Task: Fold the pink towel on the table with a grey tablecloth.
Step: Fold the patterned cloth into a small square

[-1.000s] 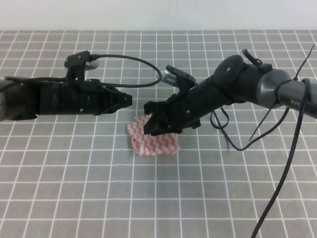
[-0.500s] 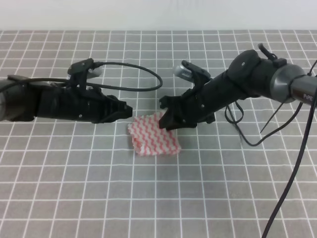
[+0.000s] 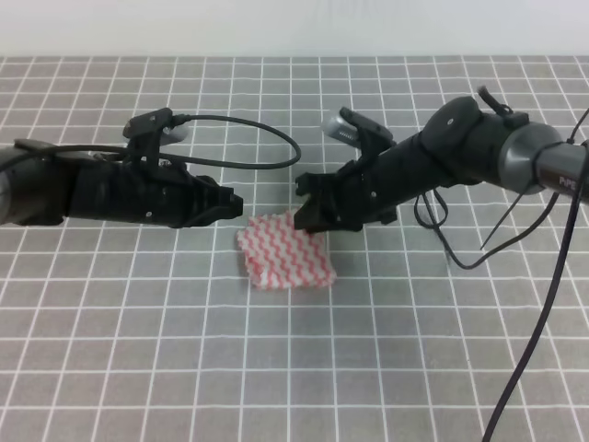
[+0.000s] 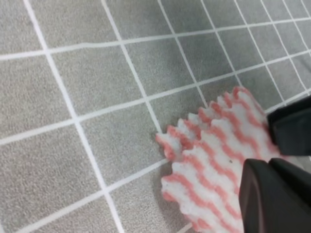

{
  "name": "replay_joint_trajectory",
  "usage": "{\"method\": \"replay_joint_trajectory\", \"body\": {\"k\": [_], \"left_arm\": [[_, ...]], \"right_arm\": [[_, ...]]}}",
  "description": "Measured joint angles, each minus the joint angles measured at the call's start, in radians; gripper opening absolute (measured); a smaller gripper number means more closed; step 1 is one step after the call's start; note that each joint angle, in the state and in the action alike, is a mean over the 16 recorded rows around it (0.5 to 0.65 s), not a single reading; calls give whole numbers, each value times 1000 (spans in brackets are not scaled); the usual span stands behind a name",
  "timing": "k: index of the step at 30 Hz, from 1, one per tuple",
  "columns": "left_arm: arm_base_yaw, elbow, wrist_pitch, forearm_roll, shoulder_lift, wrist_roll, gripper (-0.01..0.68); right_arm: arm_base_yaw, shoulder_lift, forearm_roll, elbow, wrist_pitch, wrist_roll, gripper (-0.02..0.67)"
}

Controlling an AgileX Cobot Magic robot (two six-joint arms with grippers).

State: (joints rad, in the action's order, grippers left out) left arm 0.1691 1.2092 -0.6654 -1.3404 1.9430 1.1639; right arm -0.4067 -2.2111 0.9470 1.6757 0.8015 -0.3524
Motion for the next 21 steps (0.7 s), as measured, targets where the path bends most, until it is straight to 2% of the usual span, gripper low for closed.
{"method": "replay_joint_trajectory", "body": {"k": [12,21], "left_arm": [[0,0,29,11,0,-7,-4],[0,0,30,34,0,-17,-4]], "right_arm": [[0,-19,89,1,14,-73,115],[1,-43,62,2,-40,-77,86]]}}
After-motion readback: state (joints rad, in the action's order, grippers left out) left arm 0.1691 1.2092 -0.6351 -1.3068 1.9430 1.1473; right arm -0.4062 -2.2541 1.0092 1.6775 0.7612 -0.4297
